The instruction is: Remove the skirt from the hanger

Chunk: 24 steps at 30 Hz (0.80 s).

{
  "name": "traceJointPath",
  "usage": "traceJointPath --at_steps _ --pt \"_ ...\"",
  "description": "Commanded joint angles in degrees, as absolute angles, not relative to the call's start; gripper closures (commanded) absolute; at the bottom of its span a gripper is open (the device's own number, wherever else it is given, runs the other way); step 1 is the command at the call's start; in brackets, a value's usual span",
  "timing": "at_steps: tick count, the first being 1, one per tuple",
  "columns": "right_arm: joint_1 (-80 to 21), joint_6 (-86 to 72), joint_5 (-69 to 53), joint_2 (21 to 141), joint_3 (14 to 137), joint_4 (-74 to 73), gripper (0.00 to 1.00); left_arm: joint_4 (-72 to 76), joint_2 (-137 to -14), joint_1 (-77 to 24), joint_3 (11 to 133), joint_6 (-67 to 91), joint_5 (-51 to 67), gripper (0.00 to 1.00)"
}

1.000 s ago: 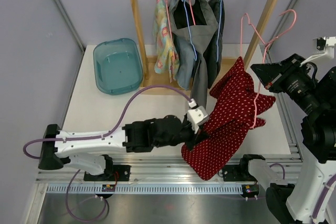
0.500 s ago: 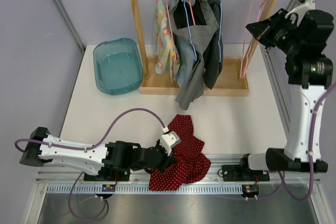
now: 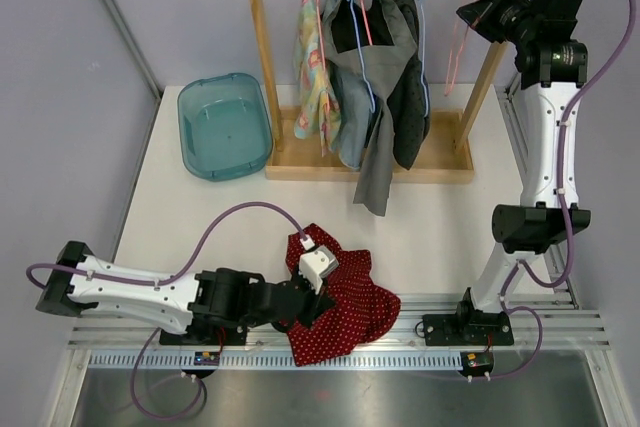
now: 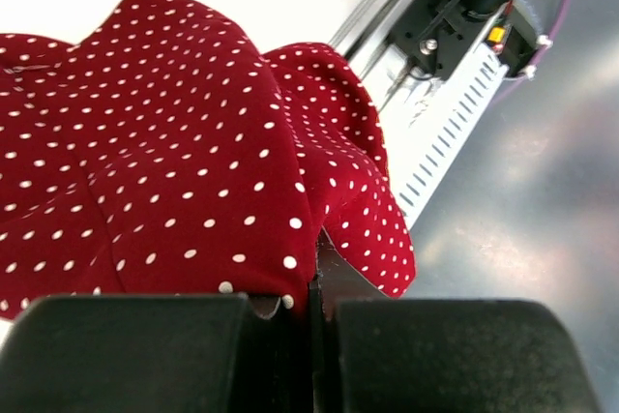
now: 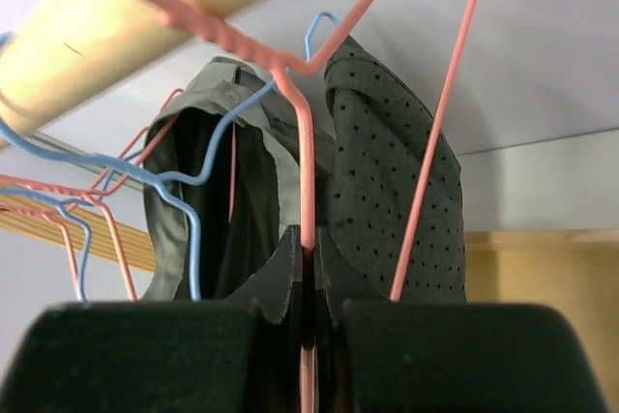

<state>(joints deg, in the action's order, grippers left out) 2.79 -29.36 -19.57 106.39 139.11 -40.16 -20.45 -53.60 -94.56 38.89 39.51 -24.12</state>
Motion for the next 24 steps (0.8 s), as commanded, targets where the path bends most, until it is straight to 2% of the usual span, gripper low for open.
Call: traceJointPath --at_steps 1,6,10,12,13,14,21,24 --pt "3.08 -28.92 -18.72 106.09 137.92 -37.36 1.00 -21.78 -53.96 -94.92 44.64 40.17 -29.87 1.00" --pt "3.08 -27.34 -17.67 99.34 123.09 -34.72 1.00 -34.52 -54.23 -94.57 55.79 38.06 -36.99 1.00" --pt "2.99 -25.84 -16.70 94.93 116.46 -33.92 1.00 -44.72 -55.90 -92.82 66.78 32.89 -45.06 1.00" --pt "3.08 -25.40 -16.44 93.26 115.14 -34.97 0.67 -47.01 -56.42 -87.49 70.47 27.71 -44.83 1.00" --pt "3.08 -24.97 -16.26 92.73 114.79 -35.94 0.46 -47.02 -56.51 -84.49 73.71 25.51 -42.30 1.00" --pt "3.08 -24.96 -16.00 92.03 114.44 -36.47 0.01 -47.28 -56.77 -78.11 75.83 21.40 -40.97 1.00" --pt "3.08 -22.41 -12.31 80.10 104.88 -38.41 0.01 -46.23 -63.79 -52.41 96.57 5.11 -36.13 1.00" --pt "3.08 -21.27 -10.90 74.56 100.31 -38.50 0.00 -44.91 -69.33 -38.88 105.45 2.46 -29.20 1.00"
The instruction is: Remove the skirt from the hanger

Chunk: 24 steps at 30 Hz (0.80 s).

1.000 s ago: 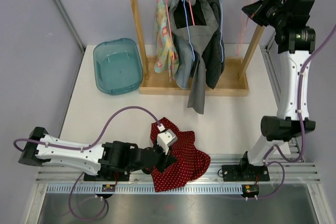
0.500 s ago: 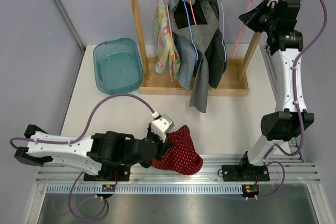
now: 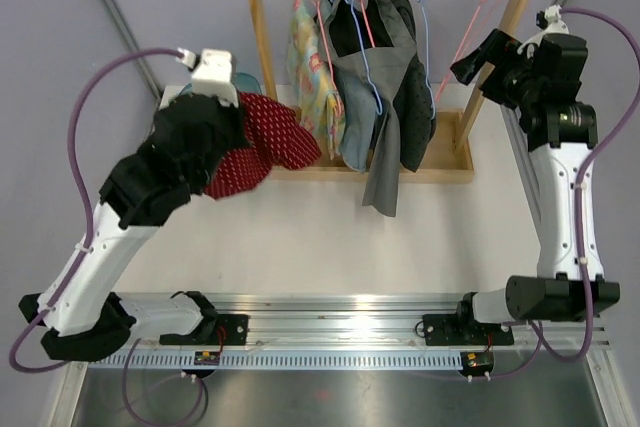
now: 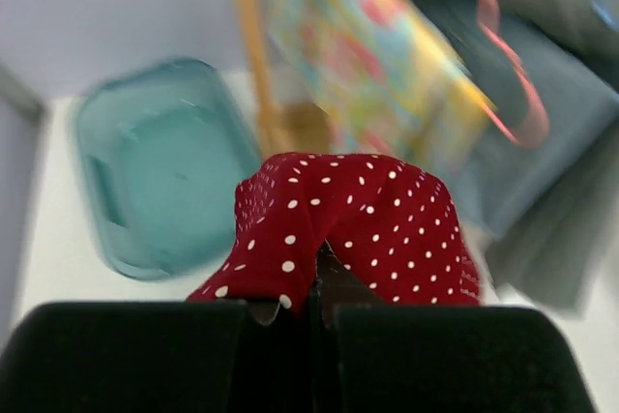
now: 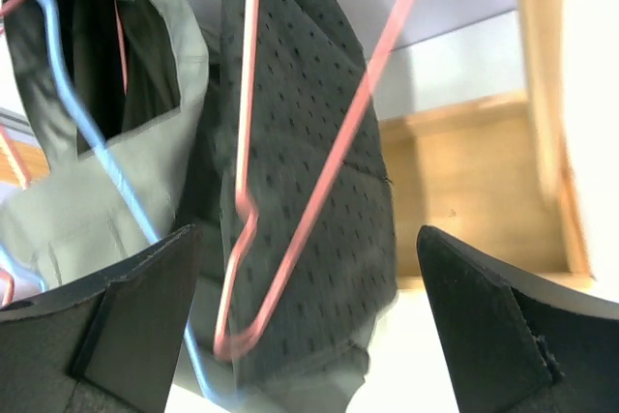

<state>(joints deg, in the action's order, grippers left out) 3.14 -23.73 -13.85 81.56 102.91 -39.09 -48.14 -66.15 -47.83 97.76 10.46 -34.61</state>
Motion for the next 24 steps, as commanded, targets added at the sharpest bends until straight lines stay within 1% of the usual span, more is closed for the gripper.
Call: traceJointPath --at_steps 1,2,3,4,5,8,11,12,14,16,18,19,24 --pt "3.08 -21.01 -10.81 73.23 99.33 -38.67 0.00 -44.83 -73.00 -35.54 107.56 2.72 -25.00 1.00" --pt "2.99 -20.92 -10.64 71.99 98.53 -38.85 0.00 -44.39 -74.86 -29.68 110.01 2.99 -23.22 1.00" --pt "3.08 -20.92 -10.55 69.55 96.96 -39.02 0.01 -43.86 -76.45 -26.75 113.26 3.51 -21.38 1.00" --pt "3.08 -20.92 -10.37 68.39 96.25 -39.28 0.01 -43.07 -78.47 -24.20 114.42 4.04 -16.31 1.00" --pt "3.08 -21.00 -10.11 67.25 95.54 -39.46 0.01 -41.41 -81.79 -19.99 115.13 5.26 -14.17 1.00" --pt "3.08 -21.09 -9.14 63.12 93.69 -39.90 0.01 -39.12 -89.00 -15.05 116.19 8.25 -8.97 1.00" --pt "3.08 -21.44 -9.23 59.34 92.29 -39.46 0.01 -35.62 -92.80 -12.23 111.20 10.37 -4.67 1.00" --pt "3.08 -21.62 -10.36 57.41 91.07 -38.94 0.00 -34.99 -94.99 -11.69 109.79 11.07 -4.22 0.93" --pt "3.08 -22.23 -11.24 54.16 89.05 -35.96 0.01 -36.20 -97.37 -10.64 106.88 13.35 -4.13 0.02" --pt "3.08 -23.55 -12.56 52.04 87.11 -31.48 0.02 -37.96 -98.88 -10.28 104.00 16.24 -7.28 0.01" --pt "3.08 -23.99 -13.44 49.40 85.35 -27.18 0.02 -37.27 -96.96 -10.28 99.61 17.49 -9.04 0.01" --pt "2.99 -23.91 -14.49 49.05 85.60 -26.55 0.01 -36.22 -93.29 -10.28 94.53 18.27 -9.84 0.01" --pt "3.08 -25.13 -25.83 55.80 92.98 -25.32 0.01 -34.45 -79.30 -10.98 82.28 18.90 -11.77 0.01"
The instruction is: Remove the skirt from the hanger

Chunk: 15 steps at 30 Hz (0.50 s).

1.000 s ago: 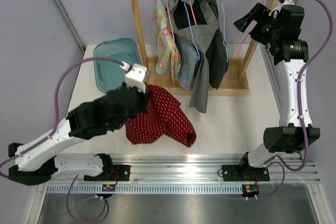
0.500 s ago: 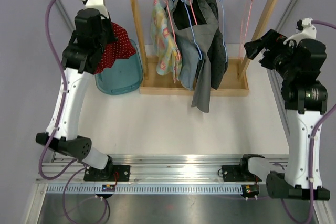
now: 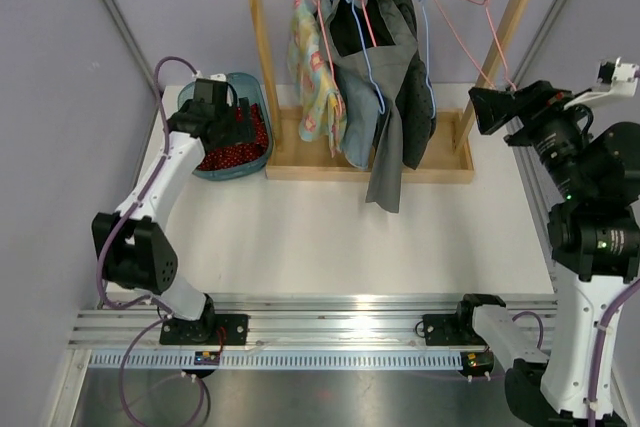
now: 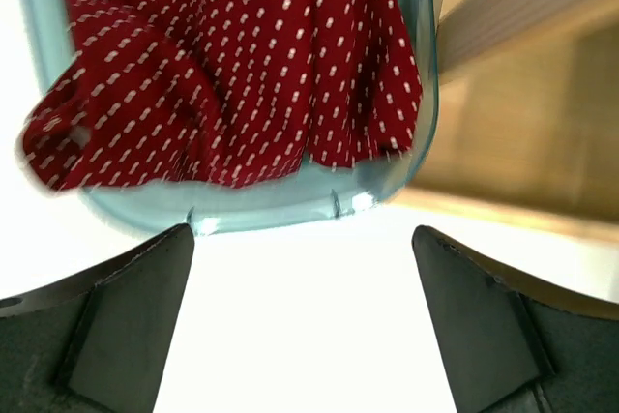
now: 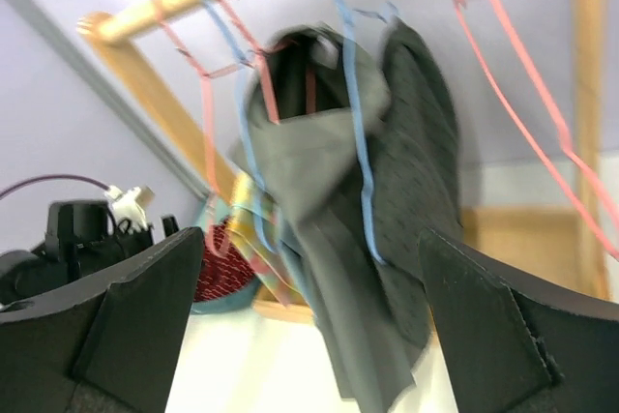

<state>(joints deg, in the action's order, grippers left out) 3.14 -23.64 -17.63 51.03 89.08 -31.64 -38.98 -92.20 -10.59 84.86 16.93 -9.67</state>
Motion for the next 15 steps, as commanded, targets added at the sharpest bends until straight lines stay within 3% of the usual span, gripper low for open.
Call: traceJointPath --at_steps 1,7,11,15 --pt "3.08 -25.83 -26.80 57.12 93.77 -24.62 0.01 -34.80 -76.67 -11.25 80.26 18.98 -11.78 0.01" --pt "1.94 -27.60 -30.76 70.55 103.17 -23.19 0.05 -40.50 -61.89 -15.46 66.64 20.47 -13.71 0.01" --pt "-3.42 -21.12 -24.73 81.97 113.53 -30.04 0.07 -42.54 -53.37 -17.93 59.43 21.88 -14.24 0.01" --pt "-5.80 -19.86 -21.54 87.44 115.93 -29.98 0.07 -42.45 -49.49 -18.54 53.81 22.06 -14.85 0.01"
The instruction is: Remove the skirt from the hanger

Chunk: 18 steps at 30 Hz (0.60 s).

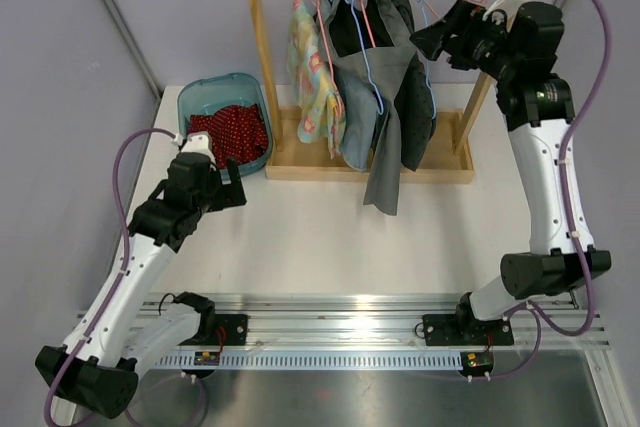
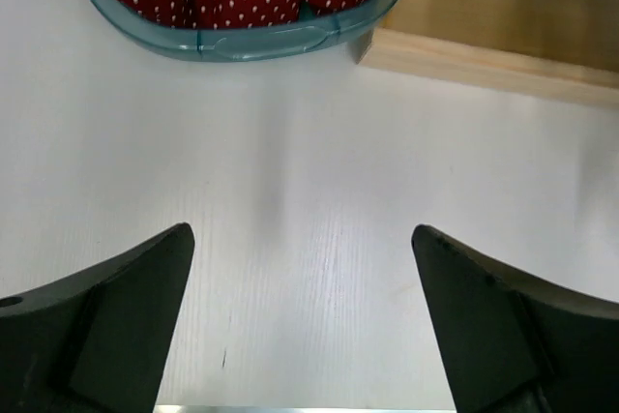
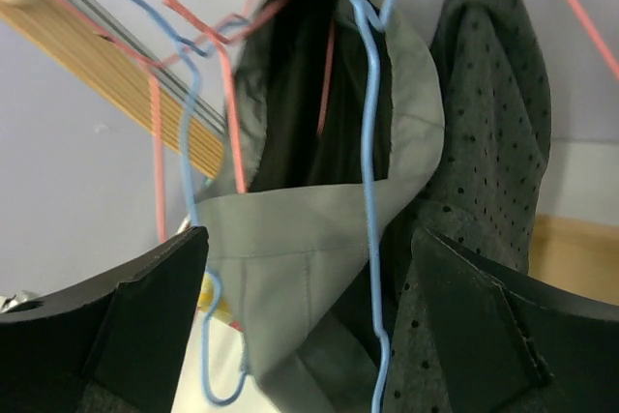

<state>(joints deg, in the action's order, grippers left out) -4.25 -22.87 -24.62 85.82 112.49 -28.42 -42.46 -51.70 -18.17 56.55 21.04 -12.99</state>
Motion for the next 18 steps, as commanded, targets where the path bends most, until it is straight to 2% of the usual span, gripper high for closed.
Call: traceJointPath --at_steps 1,5,8,11,12,14,15,16,18 --pt "-5.97 -19.86 -21.10 88.23 115.93 -29.80 0.07 -42.19 -49.22 -18.54 53.27 21.97 -14.94 0.01" --pt "-6.59 -19.69 -18.38 90.79 114.18 -28.39 0.09 -42.10 -48.52 -19.25 52.74 22.06 -14.68 0.01" --pt "-6.68 -19.95 -17.58 91.58 112.42 -27.07 0.24 -41.40 -47.99 -19.60 52.30 21.88 -14.24 0.01" --pt "-6.85 -20.13 -17.32 92.02 110.75 -25.67 0.51 -41.13 -48.25 -19.86 52.21 21.71 -14.06 0.01" --pt "-6.77 -20.13 -17.49 92.28 110.57 -25.40 0.63 -41.05 -48.25 -20.04 52.29 21.71 -13.89 0.01" --pt "-6.77 -20.30 -17.58 92.81 110.65 -25.23 0.79 -40.96 -48.17 -20.04 52.29 21.62 -13.97 0.01" --pt "-6.85 -20.22 -17.84 92.99 110.83 -25.31 0.94 -40.87 -48.08 -20.13 52.38 21.62 -13.89 0.01" --pt "-6.86 -20.13 -18.10 93.25 111.35 -25.31 1.00 -40.78 -47.90 -20.13 52.30 21.62 -13.89 0.01" --pt "-6.77 -20.13 -18.02 93.51 112.32 -25.57 1.00 -40.26 -47.11 -20.13 52.29 21.19 -13.45 0.01"
